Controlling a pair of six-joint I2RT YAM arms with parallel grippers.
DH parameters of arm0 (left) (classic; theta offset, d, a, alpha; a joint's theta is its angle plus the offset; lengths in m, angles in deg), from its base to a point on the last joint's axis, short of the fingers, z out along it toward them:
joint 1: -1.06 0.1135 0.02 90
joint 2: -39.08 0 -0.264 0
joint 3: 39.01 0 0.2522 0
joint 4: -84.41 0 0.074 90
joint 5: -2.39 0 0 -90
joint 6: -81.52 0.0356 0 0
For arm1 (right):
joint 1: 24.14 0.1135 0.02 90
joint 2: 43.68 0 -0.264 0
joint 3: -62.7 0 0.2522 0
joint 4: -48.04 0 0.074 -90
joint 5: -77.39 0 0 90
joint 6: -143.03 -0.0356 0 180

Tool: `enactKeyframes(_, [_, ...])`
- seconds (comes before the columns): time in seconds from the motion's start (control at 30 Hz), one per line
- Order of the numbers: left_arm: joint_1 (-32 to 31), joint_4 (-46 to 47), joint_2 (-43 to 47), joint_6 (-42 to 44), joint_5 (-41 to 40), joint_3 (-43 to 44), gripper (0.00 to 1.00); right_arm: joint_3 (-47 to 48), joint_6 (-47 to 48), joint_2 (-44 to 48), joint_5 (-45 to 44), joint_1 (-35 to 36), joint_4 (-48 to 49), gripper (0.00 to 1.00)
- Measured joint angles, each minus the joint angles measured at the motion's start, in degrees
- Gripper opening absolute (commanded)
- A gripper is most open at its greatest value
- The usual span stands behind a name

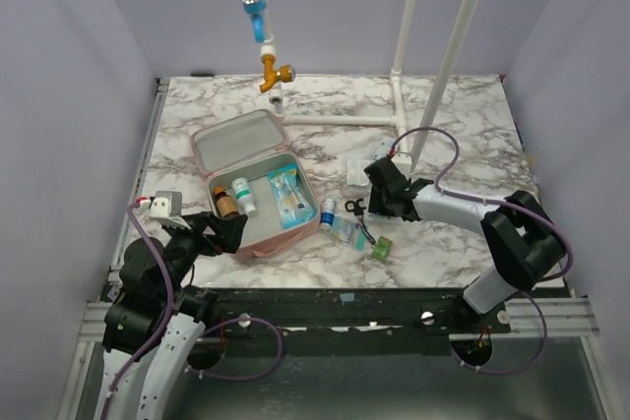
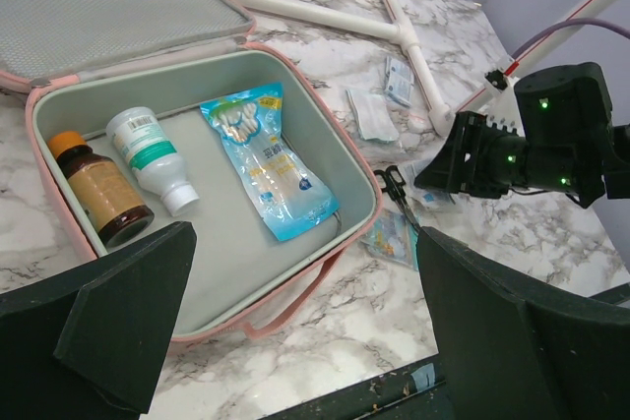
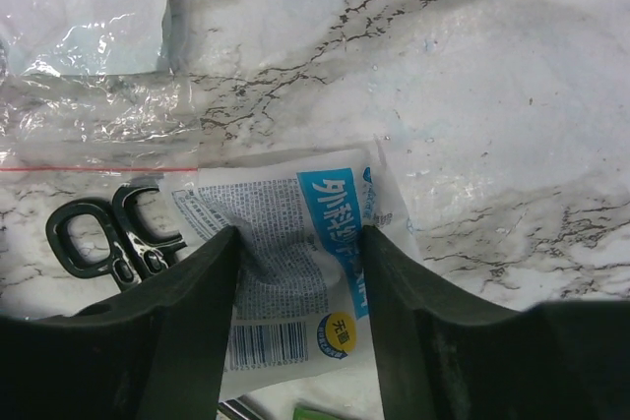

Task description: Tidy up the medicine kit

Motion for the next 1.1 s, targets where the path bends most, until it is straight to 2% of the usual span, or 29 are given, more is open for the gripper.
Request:
enactKeyframes(0.13, [0.0, 0.0, 0.0, 0.0, 0.0, 0.0, 0.98, -1.1, -1.0, 0.0, -0.1, 0.0, 2.7, 0.25])
enactKeyframes(0.33, [0.0, 0.0, 0.0, 0.0, 0.0, 0.0, 0.98, -2.0, -1.7, 1.2, -0.3, -0.3, 3.5, 0.01])
enactKeyframes(0.67, [0.0, 0.0, 0.0, 0.0, 0.0, 0.0, 0.99, -1.6, -1.6, 7.3, 0.4, 0.0, -3.7, 0.01])
enactKeyframes(0.87, [0.0, 0.0, 0.2, 0.0, 0.0, 0.0, 0.99, 4.7, -1.2, 10.8, 0.7, 2.6, -6.8, 0.01])
enactKeyframes(1.1, [0.0, 0.0, 0.6, 0.0, 0.0, 0.0, 0.98, 15.6, 0.7, 7.5, 0.0, 14.9, -7.3, 0.01])
